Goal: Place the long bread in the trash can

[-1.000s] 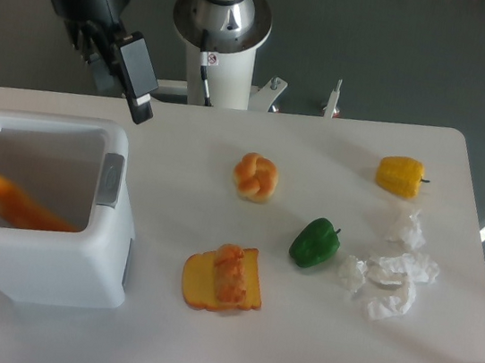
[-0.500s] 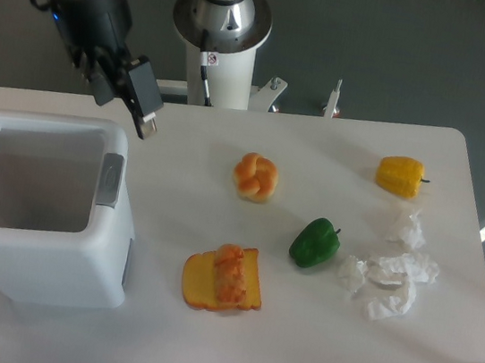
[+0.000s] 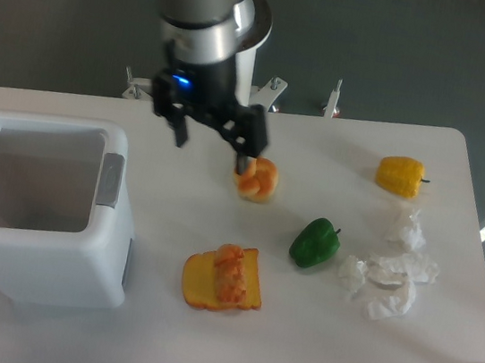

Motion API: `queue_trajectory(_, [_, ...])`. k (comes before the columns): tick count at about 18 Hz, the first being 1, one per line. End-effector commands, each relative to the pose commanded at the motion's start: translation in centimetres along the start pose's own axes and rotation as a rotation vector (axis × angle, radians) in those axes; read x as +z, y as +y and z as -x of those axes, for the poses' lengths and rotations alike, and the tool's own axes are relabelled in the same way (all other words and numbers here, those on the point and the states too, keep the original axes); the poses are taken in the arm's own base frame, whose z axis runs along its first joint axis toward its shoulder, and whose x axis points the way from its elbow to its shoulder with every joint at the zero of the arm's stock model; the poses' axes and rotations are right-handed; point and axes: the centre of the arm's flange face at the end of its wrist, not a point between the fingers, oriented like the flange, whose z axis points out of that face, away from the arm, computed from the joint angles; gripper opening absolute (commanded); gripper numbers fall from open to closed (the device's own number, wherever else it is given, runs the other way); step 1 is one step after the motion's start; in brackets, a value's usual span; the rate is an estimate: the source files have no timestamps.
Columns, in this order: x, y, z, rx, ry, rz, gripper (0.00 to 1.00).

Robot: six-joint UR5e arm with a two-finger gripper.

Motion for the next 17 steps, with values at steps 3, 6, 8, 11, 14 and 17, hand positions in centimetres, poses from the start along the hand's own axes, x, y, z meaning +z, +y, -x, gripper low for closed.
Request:
queue_trajectory(3, [3.7,2.3,5.9,0.037,0.032,0.031,1.0])
queue_trajectory(6, [7.4,5.1,12.3,0.096,0.046,0.052,1.0])
queue_trajectory(8, [9.6,8.5,16.7,0.197,0.055,0.067,1.0])
queue_trajectory(11, [11.5,13.0,20.8,0.297,0.044,0.086,1.0])
queue_trajectory(14, [13.5,13.8,22.4,0.394,0.02,0.111,1.0])
queue_trajectory(17, [12.7,13.6,22.9,0.395,-0.002,0.124,1.0])
